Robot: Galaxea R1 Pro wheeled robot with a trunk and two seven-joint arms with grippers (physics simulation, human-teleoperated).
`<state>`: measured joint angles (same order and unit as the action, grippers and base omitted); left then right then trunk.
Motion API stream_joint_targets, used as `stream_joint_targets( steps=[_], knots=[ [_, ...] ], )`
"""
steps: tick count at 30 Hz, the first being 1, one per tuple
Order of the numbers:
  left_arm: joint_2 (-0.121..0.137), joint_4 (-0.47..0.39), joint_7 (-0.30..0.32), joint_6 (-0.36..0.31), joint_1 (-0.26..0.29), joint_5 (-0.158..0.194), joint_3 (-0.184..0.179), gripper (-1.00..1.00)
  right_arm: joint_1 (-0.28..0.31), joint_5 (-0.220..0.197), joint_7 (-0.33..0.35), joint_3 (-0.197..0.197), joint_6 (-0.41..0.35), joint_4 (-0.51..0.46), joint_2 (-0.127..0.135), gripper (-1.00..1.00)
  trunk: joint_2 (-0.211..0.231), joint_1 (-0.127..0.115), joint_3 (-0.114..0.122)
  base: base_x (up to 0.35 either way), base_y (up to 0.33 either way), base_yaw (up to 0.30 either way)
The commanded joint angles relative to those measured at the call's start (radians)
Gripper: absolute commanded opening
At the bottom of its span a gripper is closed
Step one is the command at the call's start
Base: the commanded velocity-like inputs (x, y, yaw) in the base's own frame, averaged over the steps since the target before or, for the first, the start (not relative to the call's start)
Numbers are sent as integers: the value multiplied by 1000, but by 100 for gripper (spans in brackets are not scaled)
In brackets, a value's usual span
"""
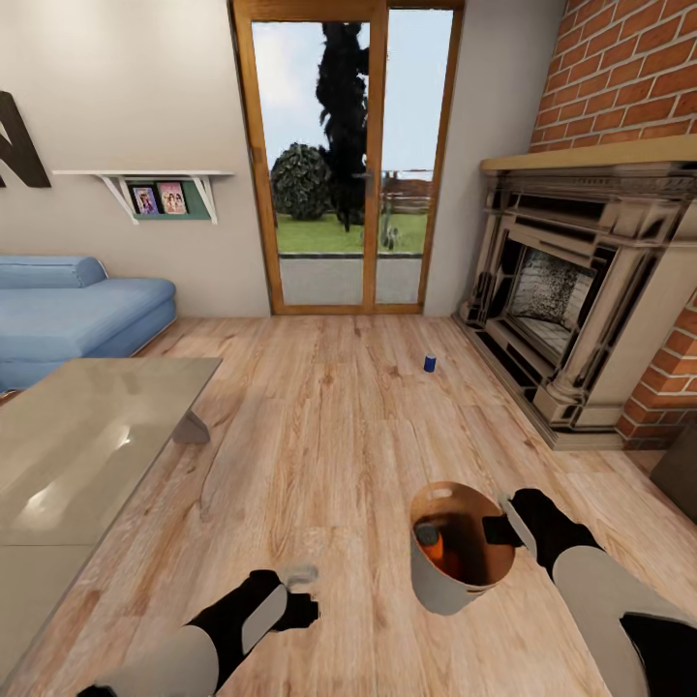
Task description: Put the three can of soda from the living room inside the tash can in the kitchen.
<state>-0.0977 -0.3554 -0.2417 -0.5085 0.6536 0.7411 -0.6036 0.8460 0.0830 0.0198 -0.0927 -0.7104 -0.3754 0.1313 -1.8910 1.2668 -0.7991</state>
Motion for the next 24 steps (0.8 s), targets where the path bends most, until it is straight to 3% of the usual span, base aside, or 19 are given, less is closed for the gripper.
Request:
stream_joint_targets(
  steps=[1,8,15,24],
  knots=[
    [0,19,2,2,4,1,0,100,-18,-11,5,-9,41,2,-1,-100,0,0,0,0,0,0],
    [3,42,5,25,6,-1,-2,100,-68,-9,3,-30,121,8,10,-100,0,0,0,0,0,0],
    [5,49,5,80,5,-3,-4,100,-119,-12,-64,-35,131,66,64,-100,0,0,0,0,0,0],
    [6,50,5,106,4,-10,-6,100,-158,-12,-82,-36,137,119,73,-100,0,0,0,0,0,0]
  ],
)
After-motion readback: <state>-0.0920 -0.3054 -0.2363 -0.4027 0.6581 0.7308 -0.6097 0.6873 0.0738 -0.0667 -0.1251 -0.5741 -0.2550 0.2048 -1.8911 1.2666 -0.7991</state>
